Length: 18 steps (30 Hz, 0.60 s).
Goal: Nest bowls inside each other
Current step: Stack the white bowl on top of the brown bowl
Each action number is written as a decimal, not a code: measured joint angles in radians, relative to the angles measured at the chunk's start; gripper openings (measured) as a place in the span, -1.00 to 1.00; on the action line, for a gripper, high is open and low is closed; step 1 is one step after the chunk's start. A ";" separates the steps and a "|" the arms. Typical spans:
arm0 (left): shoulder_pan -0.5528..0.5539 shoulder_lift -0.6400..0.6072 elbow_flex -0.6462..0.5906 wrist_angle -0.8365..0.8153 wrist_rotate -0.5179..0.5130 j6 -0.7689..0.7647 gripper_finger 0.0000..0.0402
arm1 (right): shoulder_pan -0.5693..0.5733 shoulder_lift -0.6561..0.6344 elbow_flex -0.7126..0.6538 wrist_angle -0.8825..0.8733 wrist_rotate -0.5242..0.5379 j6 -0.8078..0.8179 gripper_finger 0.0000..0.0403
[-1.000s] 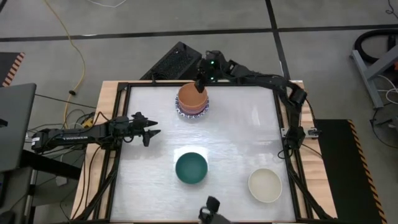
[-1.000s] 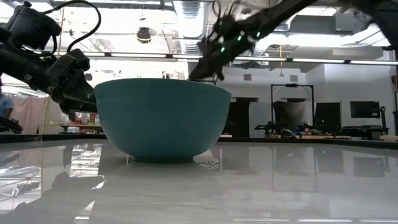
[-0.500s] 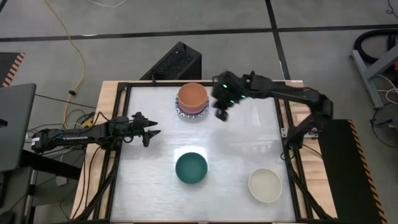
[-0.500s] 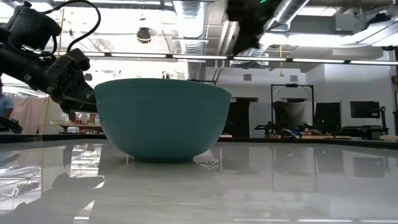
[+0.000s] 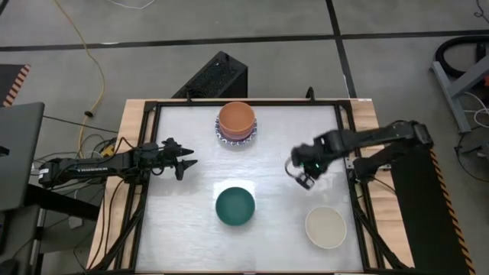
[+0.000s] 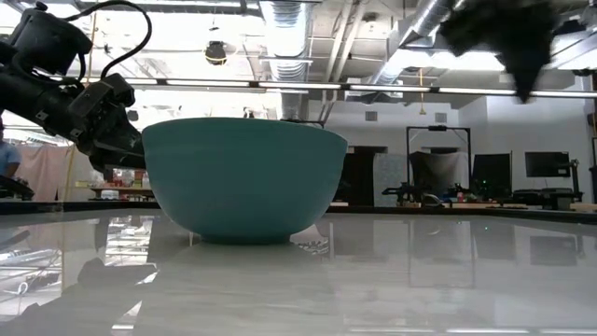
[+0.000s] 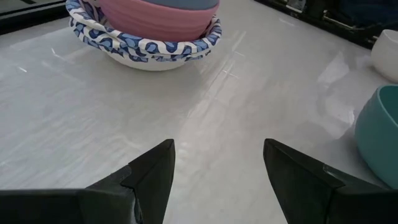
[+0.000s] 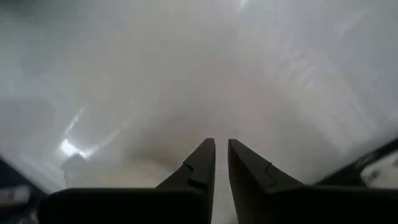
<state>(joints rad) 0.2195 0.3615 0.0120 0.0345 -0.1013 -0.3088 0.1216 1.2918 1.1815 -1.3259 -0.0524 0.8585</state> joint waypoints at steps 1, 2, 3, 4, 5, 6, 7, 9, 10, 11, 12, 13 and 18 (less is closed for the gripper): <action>0.000 0.000 0.000 0.000 0.000 0.000 0.17 | 0.037 -0.008 -0.016 -0.003 -0.014 0.033 -0.65; 0.000 0.000 0.000 0.000 0.000 0.000 0.17 | 0.070 -0.015 -0.030 -0.005 -0.024 0.066 -0.63; 0.000 0.000 0.000 0.000 0.000 0.000 0.17 | 0.104 -0.019 -0.044 -0.004 -0.025 0.100 -0.60; 0.000 0.000 0.000 0.000 0.000 0.000 0.17 | 0.138 -0.019 -0.054 -0.004 -0.021 0.135 -0.57; 0.000 0.000 0.000 0.001 0.000 0.000 0.17 | 0.172 -0.019 -0.064 -0.002 -0.007 0.170 -0.54; 0.000 0.000 0.000 0.000 0.000 0.000 0.17 | 0.204 -0.019 -0.072 0.001 0.001 0.206 -0.51; 0.000 0.000 0.000 0.001 0.000 0.000 0.17 | 0.235 -0.019 -0.082 0.009 0.002 0.239 -0.46; 0.000 0.000 0.000 0.001 0.000 -0.001 0.17 | 0.296 -0.014 -0.101 0.035 -0.003 0.308 -0.36; 0.000 0.000 0.000 0.001 0.000 -0.002 0.17 | 0.327 -0.010 -0.109 0.048 -0.004 0.346 -0.30; 0.000 0.000 0.000 0.001 0.000 -0.003 0.17 | 0.357 -0.008 -0.116 0.061 -0.006 0.383 -0.24; 0.000 0.000 0.000 0.000 0.000 -0.005 0.17 | 0.385 -0.007 -0.122 0.077 -0.006 0.415 -0.17; 0.000 0.000 0.000 0.001 0.000 -0.007 0.17 | 0.412 -0.007 -0.127 0.090 -0.006 0.442 -0.11; 0.000 0.000 0.000 0.001 0.000 -0.007 0.17 | 0.518 -0.007 -0.127 0.113 0.042 0.559 0.13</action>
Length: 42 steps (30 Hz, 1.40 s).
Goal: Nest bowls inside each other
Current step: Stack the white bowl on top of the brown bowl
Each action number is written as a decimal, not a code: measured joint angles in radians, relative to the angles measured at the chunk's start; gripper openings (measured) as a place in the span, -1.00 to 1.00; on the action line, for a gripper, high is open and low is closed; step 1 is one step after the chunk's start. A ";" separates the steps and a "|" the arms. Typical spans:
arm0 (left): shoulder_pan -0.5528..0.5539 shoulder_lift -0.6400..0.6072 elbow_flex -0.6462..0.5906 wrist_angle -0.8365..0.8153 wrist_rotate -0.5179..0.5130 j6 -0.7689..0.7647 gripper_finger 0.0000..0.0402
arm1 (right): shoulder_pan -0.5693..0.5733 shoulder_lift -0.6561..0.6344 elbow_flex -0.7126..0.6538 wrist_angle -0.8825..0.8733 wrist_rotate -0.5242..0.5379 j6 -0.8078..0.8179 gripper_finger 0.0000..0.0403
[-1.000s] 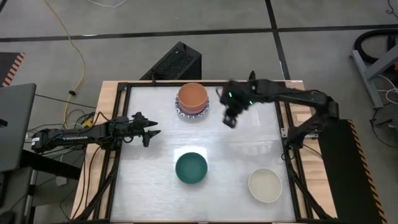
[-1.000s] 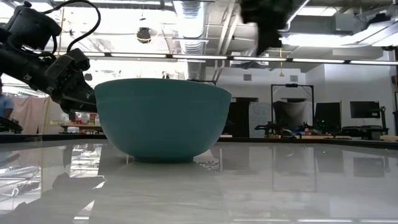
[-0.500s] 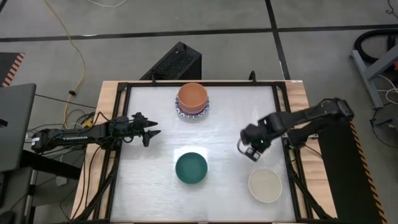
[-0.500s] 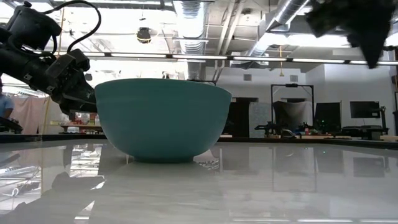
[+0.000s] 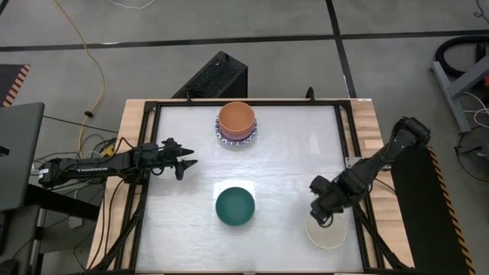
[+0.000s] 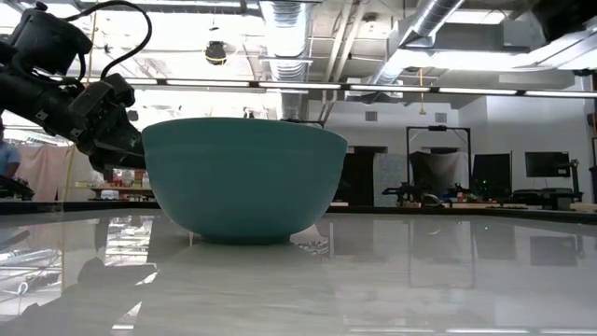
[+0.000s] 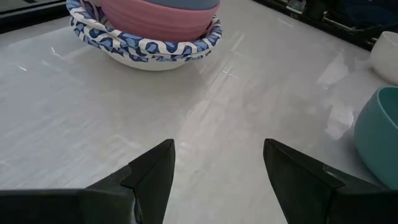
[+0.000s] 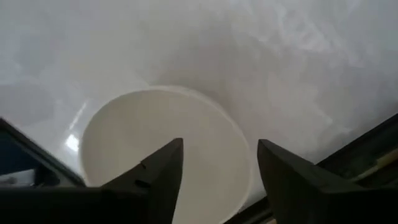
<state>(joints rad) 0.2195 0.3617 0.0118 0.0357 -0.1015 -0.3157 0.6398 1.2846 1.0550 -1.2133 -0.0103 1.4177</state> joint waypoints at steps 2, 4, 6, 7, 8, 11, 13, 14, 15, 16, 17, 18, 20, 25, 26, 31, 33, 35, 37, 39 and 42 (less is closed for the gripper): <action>0.000 0.000 0.000 0.000 0.000 -0.001 0.17 | 0.031 0.000 0.000 -0.003 0.029 0.022 0.17; 0.000 0.000 0.000 0.000 0.000 -0.003 0.17 | 0.050 0.000 0.000 -0.004 0.052 0.032 0.17; 0.000 0.000 0.000 0.000 0.000 -0.003 0.17 | 0.062 0.000 0.000 -0.007 0.077 0.042 0.16; 0.000 0.000 0.000 0.000 0.000 -0.003 0.17 | 0.063 0.000 0.000 -0.009 0.088 0.045 0.16; 0.000 0.000 0.000 0.000 0.000 -0.003 0.17 | 0.065 0.004 0.000 -0.009 0.093 0.045 0.15; 0.000 0.000 0.000 -0.001 0.000 -0.011 0.17 | 0.065 0.026 0.000 -0.010 0.094 0.031 0.14; 0.000 0.000 0.000 -0.002 0.000 -0.013 0.17 | 0.065 0.050 0.000 -0.010 0.094 0.010 0.14; 0.000 0.000 0.000 -0.002 0.000 -0.013 0.17 | 0.065 0.062 0.000 -0.010 0.093 -0.004 0.14; 0.000 0.000 0.000 -0.002 0.001 -0.014 0.17 | 0.065 0.075 0.000 -0.010 0.091 -0.019 0.14; 0.000 0.000 0.000 -0.003 0.002 -0.015 0.17 | 0.065 0.089 0.000 -0.009 0.086 -0.031 0.14; 0.000 0.000 0.000 -0.003 0.008 -0.018 0.17 | 0.065 0.104 0.000 -0.010 0.078 -0.041 0.14; 0.000 0.000 0.000 -0.004 0.012 -0.019 0.17 | 0.065 0.118 0.000 -0.011 0.069 -0.055 0.14; 0.000 0.000 0.000 -0.004 0.017 -0.020 0.17 | 0.065 0.146 0.000 -0.012 0.062 -0.074 0.14; 0.000 0.000 0.000 -0.004 0.017 -0.020 0.17 | 0.057 0.204 0.000 -0.018 0.053 -0.125 0.14; 0.000 0.000 0.000 -0.004 0.017 -0.020 0.17 | 0.052 0.212 0.000 -0.020 0.051 -0.135 0.14; 0.000 0.000 0.000 -0.004 0.017 -0.021 0.17 | 0.017 0.243 -0.005 -0.023 0.038 -0.210 0.14; 0.000 0.000 0.000 -0.004 0.017 -0.021 0.17 | 0.000 0.243 -0.024 -0.010 0.036 -0.236 0.14; 0.000 0.000 0.000 -0.006 0.019 -0.021 0.17 | -0.017 0.240 -0.054 0.016 0.035 -0.249 0.14; 0.000 0.000 0.000 -0.009 0.029 -0.021 0.17 | -0.033 0.239 -0.080 0.039 0.029 -0.267 0.13; -0.001 0.000 0.000 -0.011 0.038 -0.021 0.17 | -0.044 0.239 -0.096 0.050 0.014 -0.285 0.10; 0.000 0.000 0.000 -0.012 0.038 -0.021 0.17 | -0.060 0.239 -0.101 0.050 0.007 -0.302 -0.04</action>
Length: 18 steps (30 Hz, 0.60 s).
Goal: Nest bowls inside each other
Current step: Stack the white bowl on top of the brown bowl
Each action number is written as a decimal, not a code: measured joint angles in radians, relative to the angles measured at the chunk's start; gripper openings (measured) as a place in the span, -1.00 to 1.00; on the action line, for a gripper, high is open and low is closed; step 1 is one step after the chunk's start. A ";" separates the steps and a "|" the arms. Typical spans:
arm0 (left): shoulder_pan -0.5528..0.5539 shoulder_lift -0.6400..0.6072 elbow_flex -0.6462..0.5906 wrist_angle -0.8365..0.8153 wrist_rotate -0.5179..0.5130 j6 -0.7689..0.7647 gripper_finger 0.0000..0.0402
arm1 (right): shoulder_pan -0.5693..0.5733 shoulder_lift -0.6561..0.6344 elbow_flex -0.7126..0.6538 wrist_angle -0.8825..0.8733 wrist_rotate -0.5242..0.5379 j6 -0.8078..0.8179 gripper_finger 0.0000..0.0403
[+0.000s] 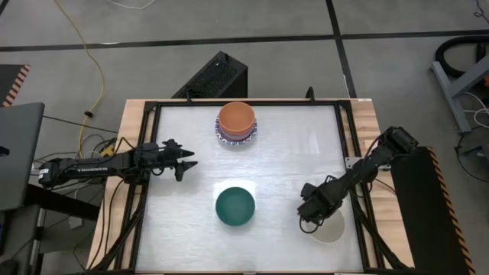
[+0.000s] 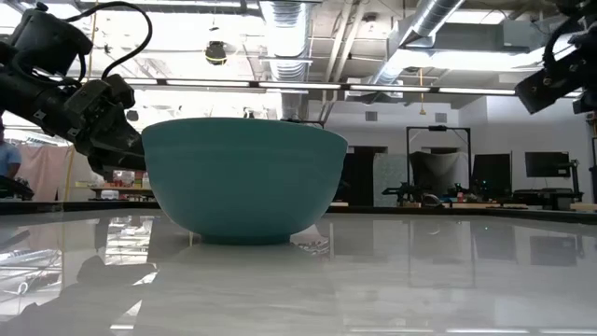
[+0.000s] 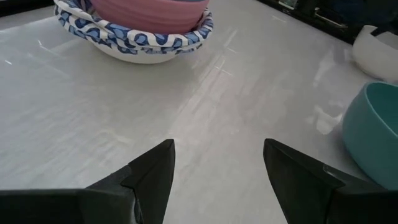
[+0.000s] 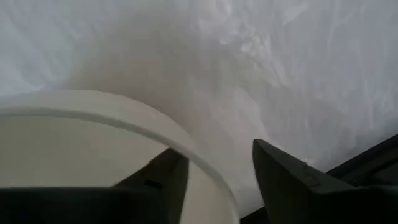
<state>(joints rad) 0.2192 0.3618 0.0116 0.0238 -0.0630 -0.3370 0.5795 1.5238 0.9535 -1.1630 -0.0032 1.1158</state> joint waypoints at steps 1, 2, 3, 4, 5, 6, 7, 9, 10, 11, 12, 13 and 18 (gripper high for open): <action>0.000 0.000 0.000 0.000 0.000 0.000 0.17 | -0.003 0.000 0.000 -0.001 0.000 -0.004 -0.12; 0.000 0.000 0.000 0.000 0.000 0.000 0.17 | -0.009 0.000 0.000 -0.003 0.000 -0.012 -0.22; 0.000 0.000 0.000 0.000 0.000 0.001 0.17 | -0.014 0.000 0.000 -0.004 0.000 -0.020 -0.33; 0.000 0.000 0.000 0.000 0.000 0.002 0.17 | -0.022 0.000 0.000 -0.004 0.000 -0.028 -0.46; 0.000 0.000 0.000 0.000 0.000 0.002 0.17 | -0.033 -0.001 0.000 -0.005 -0.003 -0.036 -0.59; 0.000 0.000 0.000 0.000 0.000 0.002 0.17 | -0.047 -0.002 0.001 -0.004 -0.010 -0.042 -0.73; 0.000 0.000 0.000 0.000 0.000 0.002 0.17 | -0.065 -0.004 0.004 0.001 -0.015 -0.051 -0.84; 0.000 0.000 0.000 -0.001 0.000 0.003 0.17 | -0.112 -0.006 0.018 0.007 -0.027 -0.086 -0.91; 0.000 0.000 0.000 -0.001 -0.001 0.003 0.17 | -0.138 -0.005 0.029 0.008 -0.024 -0.107 -0.91; 0.000 0.000 0.000 -0.001 -0.001 0.003 0.17 | -0.169 -0.003 0.043 0.008 -0.021 -0.136 -0.90; 0.000 0.000 0.000 -0.001 -0.001 0.003 0.17 | -0.201 -0.001 0.059 0.010 -0.020 -0.169 -0.90; 0.000 0.000 0.000 -0.001 -0.001 0.002 0.17 | -0.233 0.000 0.077 0.012 -0.012 -0.207 -0.91; 0.000 0.000 0.000 -0.002 -0.001 -0.012 0.17 | -0.402 0.001 0.165 0.008 0.052 -0.487 -0.96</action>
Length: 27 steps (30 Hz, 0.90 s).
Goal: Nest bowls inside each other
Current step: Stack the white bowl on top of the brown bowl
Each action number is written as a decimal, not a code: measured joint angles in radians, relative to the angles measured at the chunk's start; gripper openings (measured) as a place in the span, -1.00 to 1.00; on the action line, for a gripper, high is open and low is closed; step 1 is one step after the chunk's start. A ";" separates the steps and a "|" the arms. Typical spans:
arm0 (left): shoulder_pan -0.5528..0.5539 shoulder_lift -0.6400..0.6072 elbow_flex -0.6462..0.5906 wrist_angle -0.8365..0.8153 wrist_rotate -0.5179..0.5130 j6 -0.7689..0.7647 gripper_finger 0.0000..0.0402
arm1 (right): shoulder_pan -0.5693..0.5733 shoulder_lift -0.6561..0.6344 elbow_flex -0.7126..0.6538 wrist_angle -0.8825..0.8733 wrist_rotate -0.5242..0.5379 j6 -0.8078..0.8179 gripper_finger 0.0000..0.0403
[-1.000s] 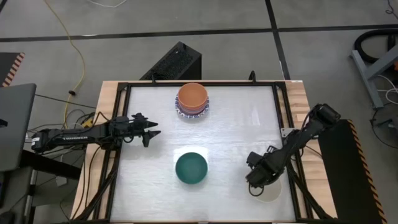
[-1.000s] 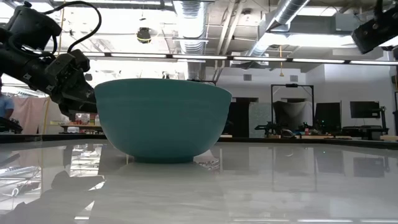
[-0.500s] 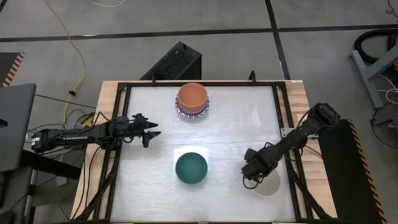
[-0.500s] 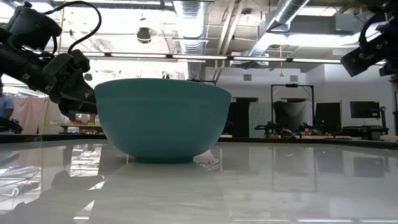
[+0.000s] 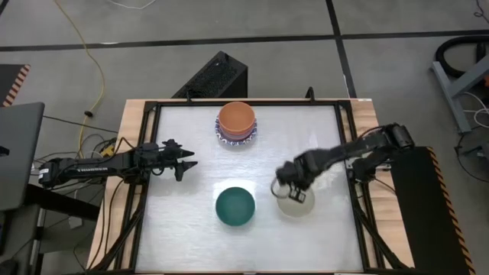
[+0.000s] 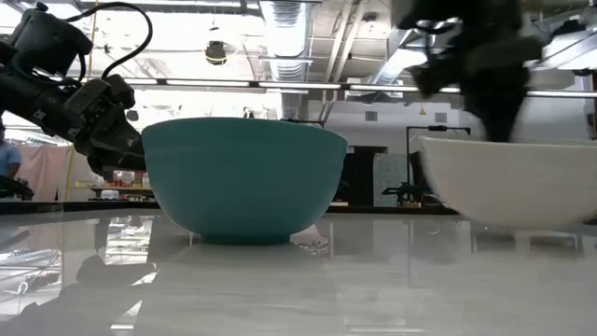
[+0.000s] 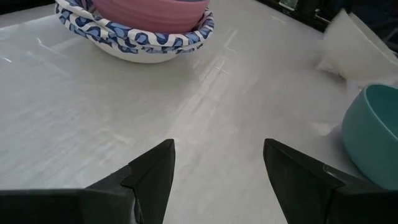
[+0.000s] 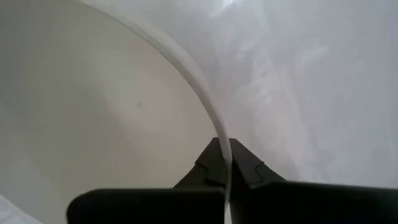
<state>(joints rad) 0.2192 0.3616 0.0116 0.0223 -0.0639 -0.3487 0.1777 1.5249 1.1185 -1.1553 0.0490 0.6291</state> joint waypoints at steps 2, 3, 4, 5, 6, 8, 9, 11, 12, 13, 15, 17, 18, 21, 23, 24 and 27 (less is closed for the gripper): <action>0.000 0.000 0.000 0.000 0.000 -0.001 0.17 | -0.072 -0.001 0.033 -0.004 0.021 -0.110 -0.96; 0.000 0.000 0.000 0.000 0.000 -0.002 0.17 | -0.111 -0.001 0.047 -0.010 0.021 -0.158 -0.96; 0.000 0.000 0.000 0.000 -0.001 -0.002 0.17 | -0.146 -0.001 0.061 -0.017 0.026 -0.203 -0.96; 0.001 0.000 0.000 0.000 -0.001 -0.002 0.17 | -0.181 -0.001 0.073 -0.017 0.030 -0.243 -0.96; 0.001 0.000 0.000 0.000 -0.001 -0.002 0.17 | -0.217 -0.001 0.087 -0.018 0.030 -0.283 -0.96; 0.001 0.000 0.000 0.000 -0.001 -0.003 0.17 | -0.278 -0.001 0.116 -0.017 0.027 -0.358 -0.96; 0.001 0.000 0.000 0.000 -0.001 -0.003 0.17 | -0.305 -0.001 0.133 -0.017 0.016 -0.396 -0.96; 0.001 0.000 0.000 0.000 -0.002 -0.002 0.17 | -0.351 -0.001 0.174 -0.018 -0.016 -0.468 -0.96; 0.001 0.000 0.000 0.000 -0.002 0.000 0.17 | -0.371 -0.001 0.197 -0.018 -0.027 -0.499 -0.96; 0.001 0.000 0.000 0.000 -0.002 0.004 0.17 | -0.389 -0.001 0.224 -0.017 -0.036 -0.528 -0.96; 0.001 0.000 0.000 0.000 -0.002 0.016 0.17 | -0.421 -0.001 0.280 -0.003 -0.047 -0.578 -0.96; 0.001 0.000 0.000 0.000 -0.003 0.027 0.17 | -0.449 -0.001 0.331 0.033 -0.047 -0.627 -0.96; 0.001 0.000 0.000 0.000 -0.003 0.028 0.17 | -0.461 -0.001 0.353 0.062 -0.047 -0.650 -0.96; 0.001 0.000 0.000 0.000 -0.009 0.030 0.17 | -0.495 -0.002 0.404 0.160 -0.050 -0.725 -0.96; 0.001 0.000 0.000 0.000 -0.010 0.029 0.17 | -0.519 -0.002 0.427 0.223 -0.074 -0.780 -0.96; 0.001 0.000 0.000 0.000 -0.010 0.028 0.17 | -0.532 0.000 0.436 0.258 -0.096 -0.800 -0.96; 0.001 0.000 0.000 0.000 -0.011 0.022 0.17 | -0.575 0.000 0.452 0.354 -0.155 -0.832 -0.96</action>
<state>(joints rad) 0.2199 0.3615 0.0116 0.0223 -0.0750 -0.3270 -0.3977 1.5253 1.5704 -0.8016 -0.1057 -0.2033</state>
